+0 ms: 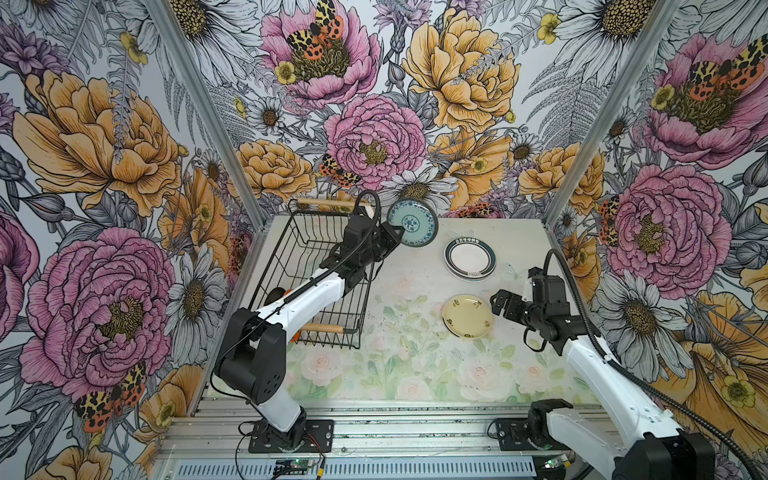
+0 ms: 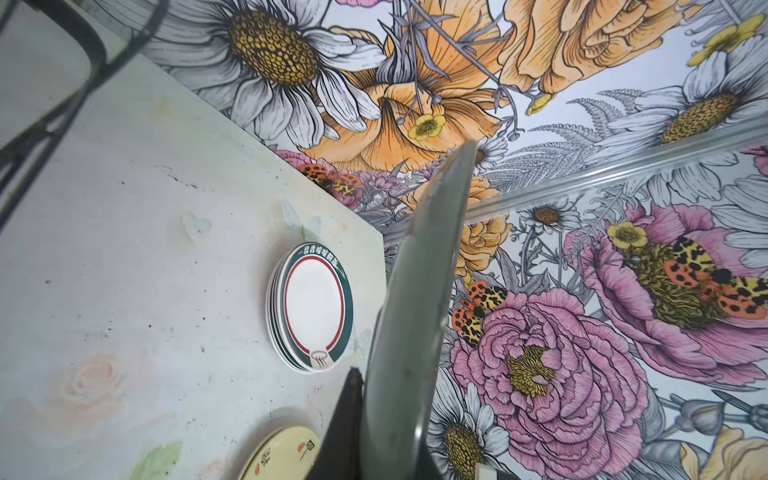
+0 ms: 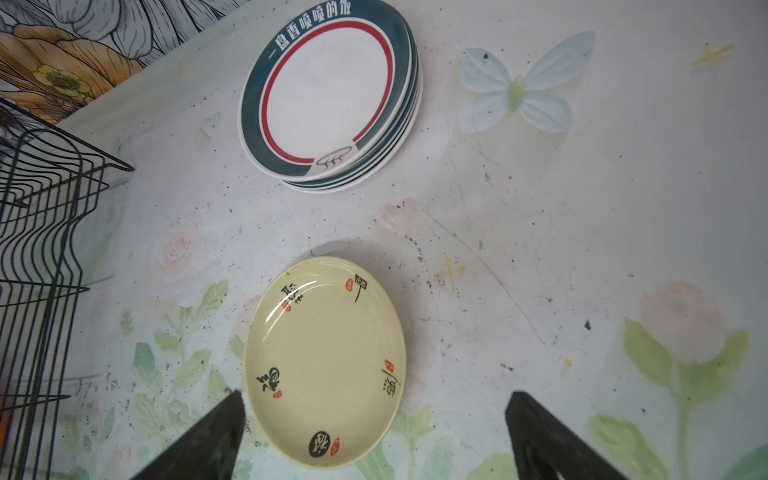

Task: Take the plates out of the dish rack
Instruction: 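Lift the blue-patterned plate up out of the rack with the left gripper, then carry the plate toward the right gripper while the right gripper grasps its rim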

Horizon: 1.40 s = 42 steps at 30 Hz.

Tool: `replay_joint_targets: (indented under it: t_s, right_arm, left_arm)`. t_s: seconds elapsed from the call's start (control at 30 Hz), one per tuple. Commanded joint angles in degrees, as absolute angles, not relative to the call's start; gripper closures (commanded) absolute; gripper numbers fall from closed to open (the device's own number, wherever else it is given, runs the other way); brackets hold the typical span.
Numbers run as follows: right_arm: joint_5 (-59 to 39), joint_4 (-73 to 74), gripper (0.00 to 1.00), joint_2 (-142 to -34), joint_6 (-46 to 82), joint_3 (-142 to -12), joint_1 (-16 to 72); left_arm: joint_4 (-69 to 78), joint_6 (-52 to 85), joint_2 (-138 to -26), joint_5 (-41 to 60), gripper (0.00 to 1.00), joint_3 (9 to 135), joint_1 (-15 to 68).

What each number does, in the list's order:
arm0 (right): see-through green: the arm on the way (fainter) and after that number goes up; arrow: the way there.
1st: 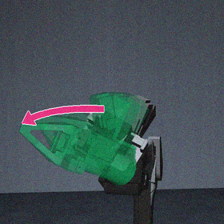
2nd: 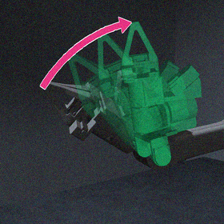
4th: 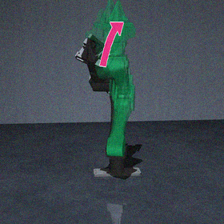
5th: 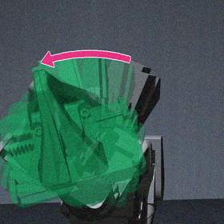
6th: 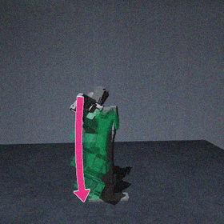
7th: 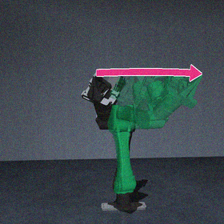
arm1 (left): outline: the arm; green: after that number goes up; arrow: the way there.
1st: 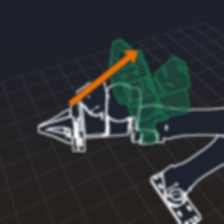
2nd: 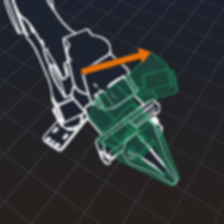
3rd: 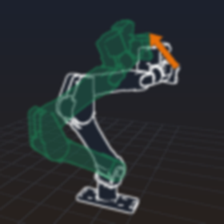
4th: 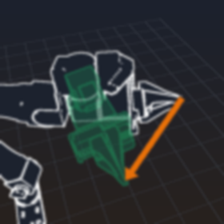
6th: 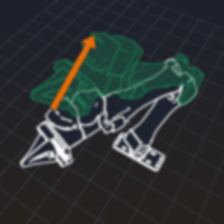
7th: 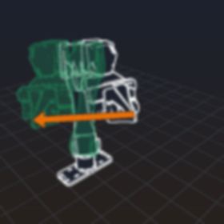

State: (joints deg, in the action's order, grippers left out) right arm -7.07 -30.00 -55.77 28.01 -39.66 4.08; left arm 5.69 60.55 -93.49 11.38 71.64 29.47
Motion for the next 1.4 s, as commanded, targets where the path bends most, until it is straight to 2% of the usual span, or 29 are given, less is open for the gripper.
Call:
replay_joint_targets:
  t_s: [0.0, 0.2, 0.53, 0.77, 1.13, 1.37]
  right_arm:
    - [-11.6, -24.7, 0.01, -53.1, 29.7, -39.2, 3.8]
    - [-18.0, -18.7, 0.00, -52.0, 33.1, -38.8, 3.7]
    - [-27.9, -7.6, 0.01, -51.5, 40.5, -38.5, 3.6]
    - [-34.1, 5.3, 0.01, -54.5, 48.3, -36.2, 3.4]
    - [-38.9, 13.4, 0.00, -60.9, 52.9, -37.6, 3.4]
    - [-41.4, 18.0, 0.17, -65.9, 56.1, -38.2, 3.4]
  left_arm:
    - [9.3, 66.1, -92.9, 19.1, 1.00, 70.7, 30.8]
    - [5.2, 66.4, -94.5, 22.6, 1.00, 72.1, 34.4]
    - [6.9, 67.8, -98.3, 27.3, 1.00, 72.1, 39.3]
    - [13.7, 71.1, -99.5, 29.6, 1.00, 68.6, 39.7]
    - [16.3, 71.2, -96.8, 29.1, 1.00, 64.2, 39.6]
    - [19.8, 73.1, -96.0, 29.2, 1.00, 62.2, 39.1]
